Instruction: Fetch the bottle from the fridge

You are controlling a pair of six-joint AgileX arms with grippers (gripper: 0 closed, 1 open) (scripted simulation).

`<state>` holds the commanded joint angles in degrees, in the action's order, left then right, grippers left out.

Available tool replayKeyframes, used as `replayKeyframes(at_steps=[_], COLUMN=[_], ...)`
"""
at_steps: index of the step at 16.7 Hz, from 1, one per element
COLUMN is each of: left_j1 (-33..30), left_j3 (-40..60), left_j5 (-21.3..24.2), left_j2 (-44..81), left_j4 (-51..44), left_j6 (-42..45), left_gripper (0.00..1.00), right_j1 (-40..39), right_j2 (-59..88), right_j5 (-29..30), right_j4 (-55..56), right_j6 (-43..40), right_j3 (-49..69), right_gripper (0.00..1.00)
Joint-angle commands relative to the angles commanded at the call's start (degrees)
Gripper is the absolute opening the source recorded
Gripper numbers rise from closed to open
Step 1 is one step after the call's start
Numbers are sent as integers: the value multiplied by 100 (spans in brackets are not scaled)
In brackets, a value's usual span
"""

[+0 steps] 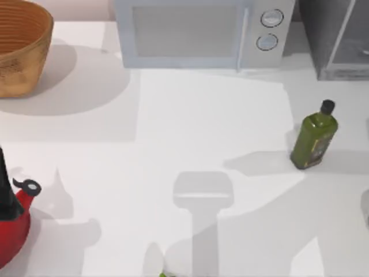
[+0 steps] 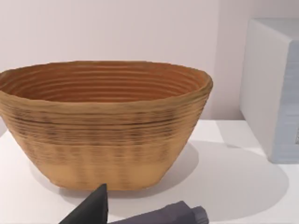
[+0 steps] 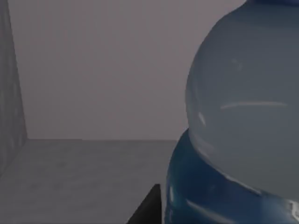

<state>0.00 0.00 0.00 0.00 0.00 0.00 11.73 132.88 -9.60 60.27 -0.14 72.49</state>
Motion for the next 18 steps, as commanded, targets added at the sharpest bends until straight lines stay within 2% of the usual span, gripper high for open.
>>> replayKeyframes(at_steps=[6,18], left_j1=[0,0], left_j3=[0,0], left_j5=[0,0], left_j2=[0,0], left_j4=[0,0], left_j6=[0,0], left_gripper=[100,100], right_j1=[0,17], right_j2=[0,-230], right_j5=[0,-3], right_j4=[0,-229], right_j6=[0,6], right_j3=[0,38], right_gripper=[2,0])
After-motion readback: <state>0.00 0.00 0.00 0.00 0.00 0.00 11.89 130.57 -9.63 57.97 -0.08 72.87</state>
